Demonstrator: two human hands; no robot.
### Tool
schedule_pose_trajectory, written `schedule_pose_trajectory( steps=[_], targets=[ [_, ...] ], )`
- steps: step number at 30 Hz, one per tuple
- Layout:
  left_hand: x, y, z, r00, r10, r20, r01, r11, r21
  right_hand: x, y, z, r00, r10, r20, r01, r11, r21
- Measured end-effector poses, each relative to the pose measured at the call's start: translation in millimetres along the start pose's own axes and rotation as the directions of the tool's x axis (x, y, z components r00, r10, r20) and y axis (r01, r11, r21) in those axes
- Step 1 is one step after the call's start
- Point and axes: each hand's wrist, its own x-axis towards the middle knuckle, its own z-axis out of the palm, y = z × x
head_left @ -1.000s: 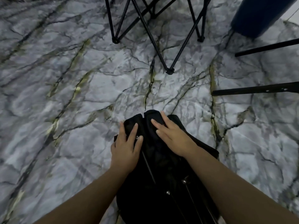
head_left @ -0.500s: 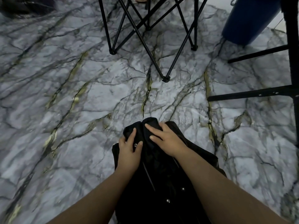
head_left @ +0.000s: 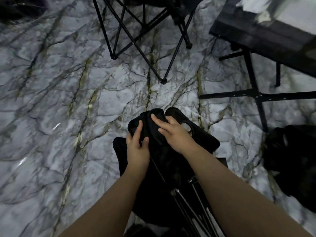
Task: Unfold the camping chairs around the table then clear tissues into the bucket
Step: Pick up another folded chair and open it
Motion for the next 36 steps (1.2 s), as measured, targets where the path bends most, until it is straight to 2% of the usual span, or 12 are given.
schedule_pose_trajectory(
  steps=[4,7,10,13,15,19,22,25,28,29,32,36],
  targets=[
    [-66.6,106.9,-27.7,0.999,0.018,0.049,-0.018,1.000,-0.006,-70.4,-86.2,-68.8,0.995,0.020,-0.093,-0.020,1.000,-0.002],
    [-118.9,185.3,-51.4,0.987,0.068,0.143,-0.070,0.998,0.006,-133.5,-151.9,-122.1,0.982,0.037,-0.187,-0.042,0.999,-0.023],
    [-163.9,246.3,-71.4,0.957,0.176,0.230,-0.188,0.982,0.030,-197.6,-203.2,-163.7,0.955,0.069,-0.290,-0.081,0.996,-0.030],
    [-191.9,289.5,-85.5,0.889,0.323,0.325,-0.345,0.938,0.011,-256.8,-243.7,-198.0,0.905,0.106,-0.412,-0.122,0.993,-0.011],
    [-202.7,310.6,-91.8,0.885,0.318,0.339,-0.316,0.947,-0.065,-292.7,-262.0,-219.2,0.855,0.105,-0.507,-0.105,0.994,0.028],
    [-230.0,336.8,-102.0,0.864,0.323,0.387,-0.274,0.945,-0.177,-361.3,-279.9,-237.0,0.788,0.243,-0.565,-0.187,0.970,0.156],
    [-259.5,346.1,-113.1,0.828,0.361,0.429,-0.320,0.933,-0.167,-416.0,-285.2,-230.1,0.725,0.308,-0.616,-0.173,0.947,0.270],
    [-283.3,342.7,-134.6,0.841,0.350,0.412,-0.313,0.937,-0.156,-464.9,-276.2,-209.4,0.662,0.356,-0.659,-0.151,0.925,0.348],
    [-300.0,332.4,-158.4,0.849,0.325,0.416,-0.331,0.942,-0.059,-500.2,-267.5,-184.2,0.614,0.439,-0.656,-0.269,0.898,0.349],
    [-303.5,328.9,-165.8,0.851,0.308,0.426,-0.340,0.940,0.000,-508.1,-266.4,-177.0,0.620,0.447,-0.645,-0.303,0.894,0.329],
    [-309.3,322.3,-189.8,0.835,0.228,0.501,-0.323,0.940,0.109,-520.0,-270.2,-161.3,0.704,0.387,-0.595,-0.315,0.922,0.226],
    [-310.0,315.9,-221.3,0.766,0.155,0.624,-0.317,0.936,0.156,-535.1,-269.8,-143.6,0.765,0.395,-0.510,-0.310,0.918,0.246]
  ],
)
